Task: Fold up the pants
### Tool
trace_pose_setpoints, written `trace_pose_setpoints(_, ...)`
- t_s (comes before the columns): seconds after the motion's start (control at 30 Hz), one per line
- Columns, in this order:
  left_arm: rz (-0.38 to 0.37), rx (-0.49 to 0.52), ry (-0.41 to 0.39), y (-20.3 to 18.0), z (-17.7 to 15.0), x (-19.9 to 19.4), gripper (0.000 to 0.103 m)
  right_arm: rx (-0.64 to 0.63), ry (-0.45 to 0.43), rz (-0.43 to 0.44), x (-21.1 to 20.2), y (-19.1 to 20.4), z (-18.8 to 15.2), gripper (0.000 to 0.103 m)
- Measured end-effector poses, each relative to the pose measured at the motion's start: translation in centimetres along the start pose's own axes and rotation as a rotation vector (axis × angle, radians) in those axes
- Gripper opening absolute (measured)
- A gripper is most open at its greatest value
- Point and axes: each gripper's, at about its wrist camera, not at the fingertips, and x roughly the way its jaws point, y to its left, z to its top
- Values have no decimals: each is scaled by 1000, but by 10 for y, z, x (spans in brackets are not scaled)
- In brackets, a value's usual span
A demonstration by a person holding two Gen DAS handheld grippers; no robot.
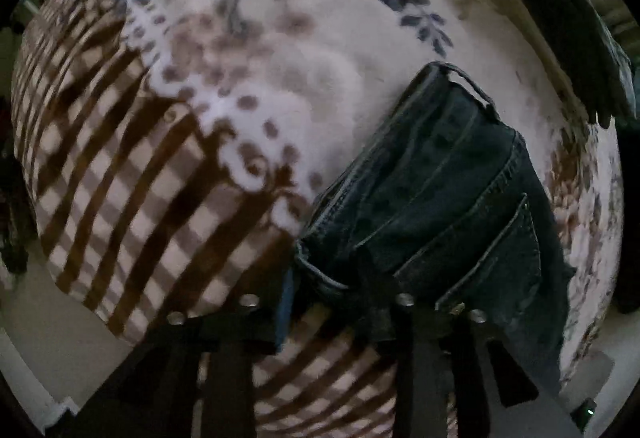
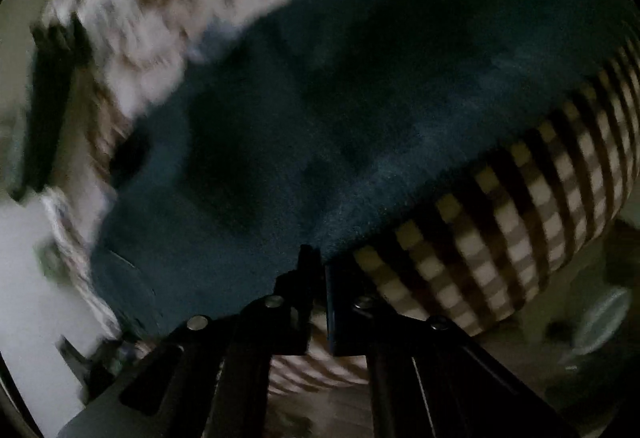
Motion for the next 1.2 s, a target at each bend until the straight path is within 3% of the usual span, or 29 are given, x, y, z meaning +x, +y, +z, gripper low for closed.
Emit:
trace_pose_setpoints(0.07,63,57,-12,-8,-4,-17,51,-107,48,-31,-13,19,3,33)
trace_pose_setpoints(0.13,146,152,-54,-24,-13,-36,67,-195,62,-8,-30,40,4,55)
trace_pose_setpoints(0.17,161,196,-74,-34,-19,-43,82,-255,79,22,-41,57,6,58)
trace_pose_setpoints(0.2,163,235,-93,-46,-25,-49,89,-318,90,28,-48,73,8,58)
trace_pose_setpoints(0.33,155,348,-139,-92,-32,-44,89,-611,38,9,-56,148,38,58)
trace_pose_setpoints(0.43,150,385,-135,-126,-22,-25,89,-784,70,-6,-25,218,61,58)
trace_pose_setpoints(0.6,178,406,-86,-141,-19,11,89,-663,290,11,47,252,108,58)
trace_pose_setpoints(0.67,174,399,-75,-137,-20,16,89,-599,323,31,61,246,116,46)
trace_pose_setpoints(0.7,175,402,-79,-136,-21,18,89,-582,319,42,64,247,120,10)
trace_pose_setpoints(0.83,175,425,-85,-131,-26,19,89,-495,204,98,35,249,135,8)
trace_pose_setpoints(0.9,170,441,-89,-129,-30,20,89,-418,215,149,32,237,145,8)
trace_pose_setpoints(0.97,171,455,-87,-128,-34,21,89,-368,247,176,39,228,151,9)
trace_pose_setpoints(1.0,170,458,-84,-128,-35,21,89,-366,282,192,43,227,154,14)
trace_pose_setpoints(1.07,162,453,-74,-126,-35,21,89,-419,279,178,34,225,158,17)
trace_pose_setpoints(1.2,151,435,-60,-123,-31,24,89,-654,129,29,-4,230,145,58)
